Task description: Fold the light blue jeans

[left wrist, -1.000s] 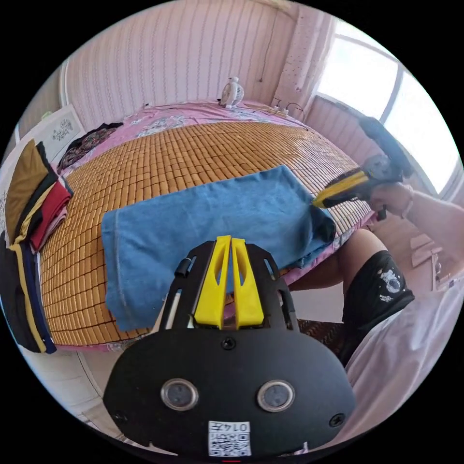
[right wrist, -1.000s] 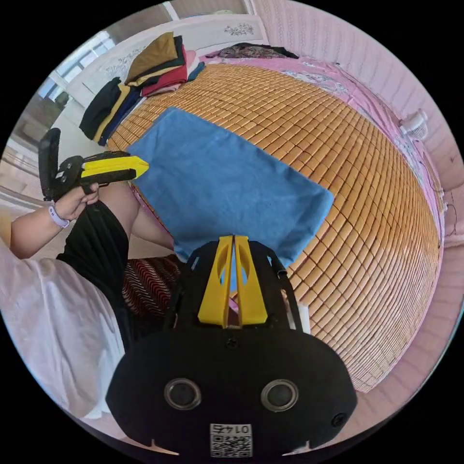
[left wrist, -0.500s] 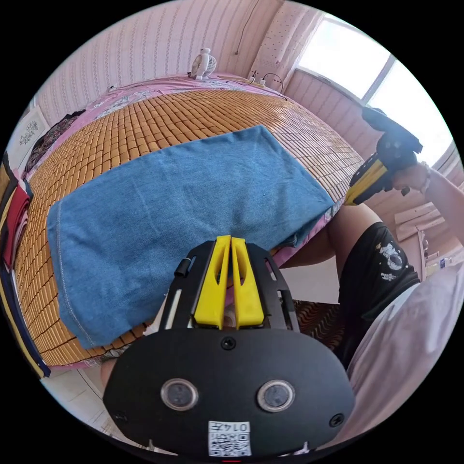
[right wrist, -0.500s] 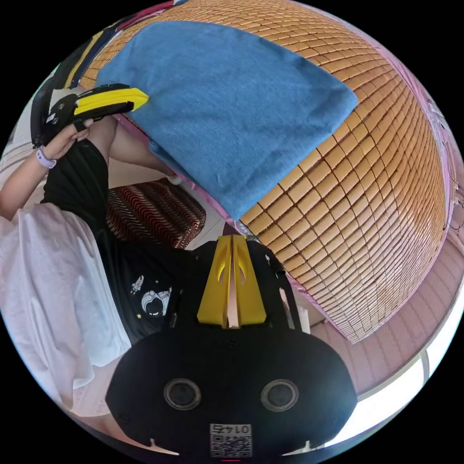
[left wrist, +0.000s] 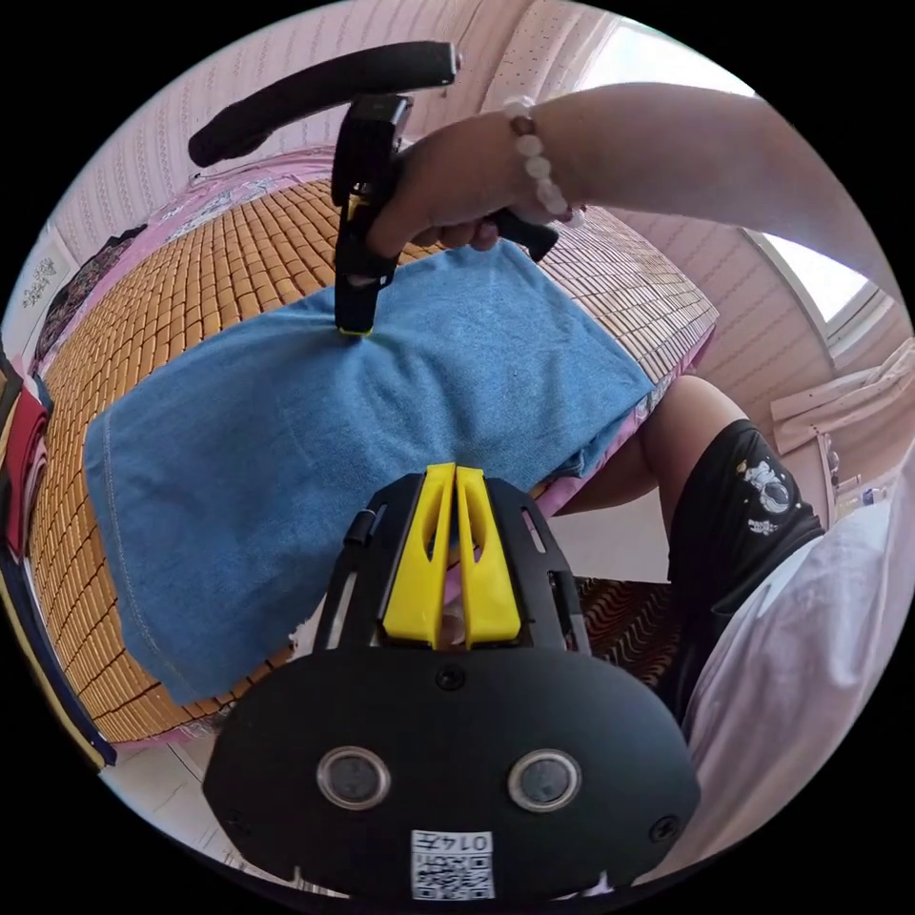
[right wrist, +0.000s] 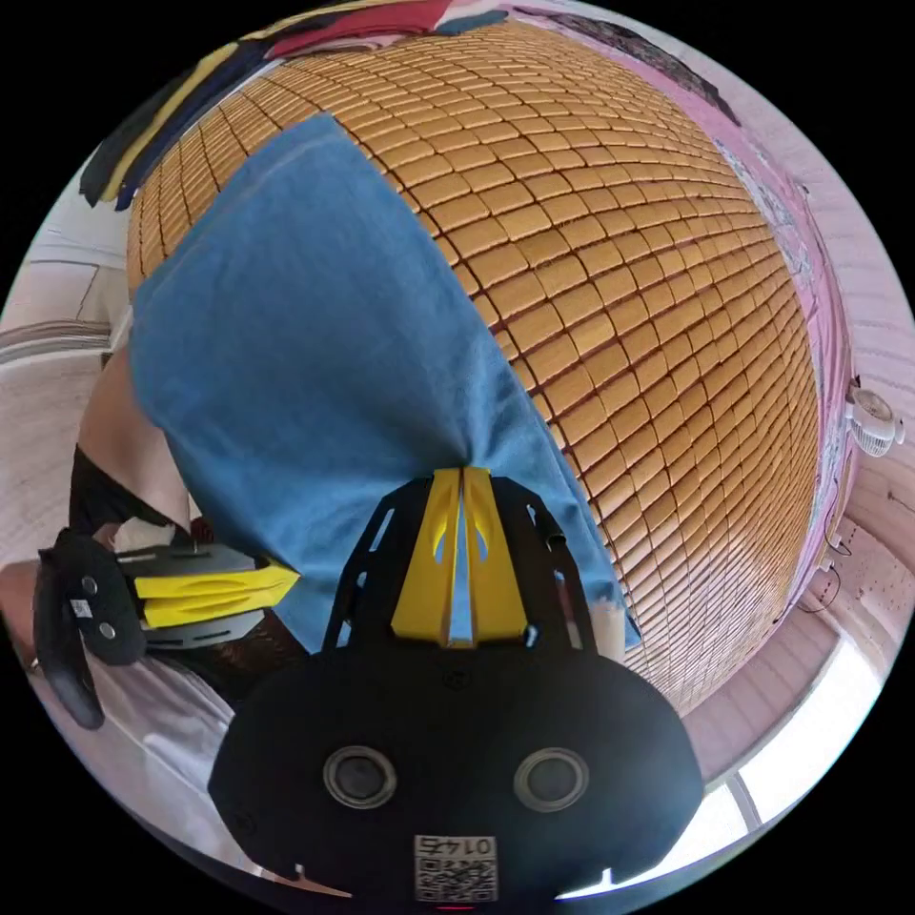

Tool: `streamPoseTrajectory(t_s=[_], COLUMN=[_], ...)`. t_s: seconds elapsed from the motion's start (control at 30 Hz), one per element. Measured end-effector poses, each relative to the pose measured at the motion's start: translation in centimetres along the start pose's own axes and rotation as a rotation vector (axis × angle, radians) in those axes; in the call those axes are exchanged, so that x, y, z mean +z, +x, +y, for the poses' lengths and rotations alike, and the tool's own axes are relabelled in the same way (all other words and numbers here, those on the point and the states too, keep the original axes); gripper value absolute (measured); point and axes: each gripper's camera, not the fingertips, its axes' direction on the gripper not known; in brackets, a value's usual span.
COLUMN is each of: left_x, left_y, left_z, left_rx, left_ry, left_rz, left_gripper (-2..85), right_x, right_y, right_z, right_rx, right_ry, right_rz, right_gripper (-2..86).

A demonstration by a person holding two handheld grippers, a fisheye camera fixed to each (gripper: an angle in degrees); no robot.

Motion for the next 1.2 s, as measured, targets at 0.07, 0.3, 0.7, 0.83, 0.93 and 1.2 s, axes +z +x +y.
streamPoseTrajectory(t_s=[0.07, 0.3, 0.7, 0.83, 0.93, 1.2], left_x=[-0.2, -1.3, -5.7, -9.8, -11.0, -9.6], left_y=[-0.2, 0.7, 5.2, 7.4, 8.5, 15.4], left_z=[0.3, 1.4, 2.4, 3.8, 4.4, 2.0], left_rx=[-0.021, -0.029, 0.097, 0.15, 0.104, 0.249], left_ry=[0.012, 0.052, 0.085, 0.185, 0.215, 0.155], left_rz=[0.02, 0.008, -0.176, -0.143, -0.082, 0.03], left_gripper=[-1.0, -1.0, -0.9, -0.7, 0.2, 10.3], right_x=[0.5, 3.6, 10.3, 11.9, 15.9, 30.9], right_y=[0.3, 1.0, -0.2, 1.4, 1.1, -1.0], right_z=[-0.6, -2.1, 8.4, 20.4, 31.6, 48.8], right_rx=[-0.01, -0.075, 0.1, 0.368, 0.542, 0.856], right_ry=[-0.025, -0.112, 0.213, 0.509, 0.574, 0.536], right_rz=[-0.031, -0.117, -0.134, -0.209, -0.216, -0.447], right_gripper=[-0.5, -0.9, -0.8, -0.3, 3.0, 9.6])
